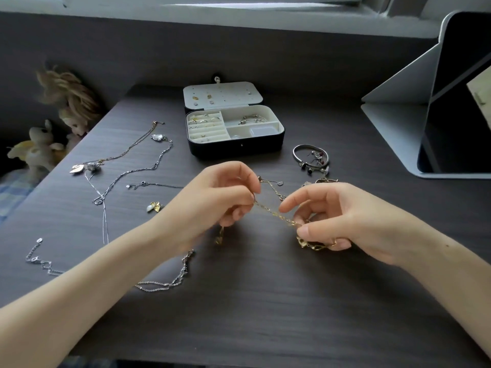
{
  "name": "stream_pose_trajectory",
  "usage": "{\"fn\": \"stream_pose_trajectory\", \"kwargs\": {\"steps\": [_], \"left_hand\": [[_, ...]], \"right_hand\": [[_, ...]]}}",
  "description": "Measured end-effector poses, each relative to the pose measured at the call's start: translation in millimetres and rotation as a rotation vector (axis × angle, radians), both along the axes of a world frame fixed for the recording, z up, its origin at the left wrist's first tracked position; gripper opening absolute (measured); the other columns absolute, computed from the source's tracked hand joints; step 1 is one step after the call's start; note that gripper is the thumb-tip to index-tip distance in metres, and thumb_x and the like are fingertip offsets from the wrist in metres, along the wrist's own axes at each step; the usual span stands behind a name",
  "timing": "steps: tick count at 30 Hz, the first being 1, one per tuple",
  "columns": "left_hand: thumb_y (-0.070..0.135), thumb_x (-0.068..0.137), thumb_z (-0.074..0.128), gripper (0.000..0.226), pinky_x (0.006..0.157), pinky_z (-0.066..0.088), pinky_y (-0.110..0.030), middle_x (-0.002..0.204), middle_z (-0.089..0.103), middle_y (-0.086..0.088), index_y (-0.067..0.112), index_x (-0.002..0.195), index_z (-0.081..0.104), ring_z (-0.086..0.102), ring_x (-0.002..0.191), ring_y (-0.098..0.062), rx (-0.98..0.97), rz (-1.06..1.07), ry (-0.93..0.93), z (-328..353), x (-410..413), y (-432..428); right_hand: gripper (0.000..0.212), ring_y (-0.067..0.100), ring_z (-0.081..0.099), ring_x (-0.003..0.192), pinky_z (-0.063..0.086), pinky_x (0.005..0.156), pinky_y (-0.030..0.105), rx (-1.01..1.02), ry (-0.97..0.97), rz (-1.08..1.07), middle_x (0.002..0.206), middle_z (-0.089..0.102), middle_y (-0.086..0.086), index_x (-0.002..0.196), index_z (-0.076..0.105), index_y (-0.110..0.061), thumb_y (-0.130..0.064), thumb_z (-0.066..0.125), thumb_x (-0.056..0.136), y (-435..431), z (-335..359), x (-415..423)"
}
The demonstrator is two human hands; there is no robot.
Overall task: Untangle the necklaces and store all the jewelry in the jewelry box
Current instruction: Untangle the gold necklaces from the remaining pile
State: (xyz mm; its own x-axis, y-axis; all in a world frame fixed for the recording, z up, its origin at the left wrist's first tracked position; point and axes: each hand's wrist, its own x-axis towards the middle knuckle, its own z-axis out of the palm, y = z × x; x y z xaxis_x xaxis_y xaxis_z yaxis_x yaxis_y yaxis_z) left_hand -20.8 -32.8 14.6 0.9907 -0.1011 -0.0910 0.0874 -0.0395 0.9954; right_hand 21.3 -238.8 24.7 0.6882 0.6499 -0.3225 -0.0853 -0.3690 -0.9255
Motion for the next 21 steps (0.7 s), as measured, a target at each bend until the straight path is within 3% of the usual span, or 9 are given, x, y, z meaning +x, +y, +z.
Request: {"fn": "stream_pose_trajectory", "kwargs": {"steps": [3,6,9,15,19,21], "left_hand": [[0.012,0.069,0.053,0.009,0.046,0.033,-0.016,0.056,0.053,0.001,0.017,0.074,0.059,0.044,0.05,-0.011,0.266,-0.055,-0.138,-4,-2,2],[0.018,0.071,0.053,0.008,0.053,0.036,-0.024,0.06,0.056,0.003,0.021,0.073,0.06,0.047,0.055,-0.012,0.526,-0.082,-0.296,-8,-3,4],[0.021,0.072,0.053,0.007,0.054,0.033,-0.019,0.058,0.052,0.009,0.025,0.072,0.058,0.045,0.054,-0.009,0.786,-0.096,-0.449,-8,-4,6],[0.019,0.074,0.053,0.01,0.057,0.031,-0.01,0.065,0.052,0.012,0.021,0.077,0.062,0.046,0.062,-0.002,0.963,-0.153,-0.539,-14,-1,8],[0.022,0.078,0.048,0.014,0.06,0.034,-0.019,0.07,0.054,0.009,0.018,0.077,0.062,0.045,0.065,-0.01,1.061,-0.126,-0.61,-17,1,8],[0.029,0.078,0.041,0.022,0.062,0.034,-0.023,0.073,0.056,0.007,0.018,0.077,0.061,0.047,0.067,-0.014,1.093,-0.121,-0.629,-18,1,9]], "right_hand": [[0.033,0.012,0.052,0.056,0.032,0.04,0.016,-0.056,-0.029,0.035,0.07,0.061,-0.002,0.094,0.069,-0.022,-0.01,0.069,0.063,-2,4,0],[0.04,0.014,0.054,0.057,0.034,0.041,0.015,-0.124,-0.063,0.052,0.077,0.061,-0.002,0.098,0.068,-0.027,0.001,0.075,0.071,-6,8,-1],[0.047,0.011,0.046,0.052,0.036,0.042,0.016,-0.165,-0.097,0.091,0.083,0.06,-0.002,0.1,0.067,-0.03,0.009,0.07,0.074,-10,12,-2],[0.051,0.009,0.048,0.052,0.037,0.043,0.016,-0.18,-0.064,0.175,0.092,0.059,-0.001,0.104,0.066,-0.033,-0.005,0.074,0.063,-16,13,-2],[0.042,0.008,0.05,0.053,0.039,0.049,0.017,-0.257,-0.207,0.138,0.088,0.061,-0.003,0.101,0.066,-0.031,0.002,0.072,0.075,-17,12,-1],[0.034,0.01,0.054,0.057,0.045,0.056,0.025,-0.279,-0.295,0.107,0.08,0.065,-0.006,0.095,0.068,-0.031,-0.002,0.071,0.077,-18,12,0]]}}
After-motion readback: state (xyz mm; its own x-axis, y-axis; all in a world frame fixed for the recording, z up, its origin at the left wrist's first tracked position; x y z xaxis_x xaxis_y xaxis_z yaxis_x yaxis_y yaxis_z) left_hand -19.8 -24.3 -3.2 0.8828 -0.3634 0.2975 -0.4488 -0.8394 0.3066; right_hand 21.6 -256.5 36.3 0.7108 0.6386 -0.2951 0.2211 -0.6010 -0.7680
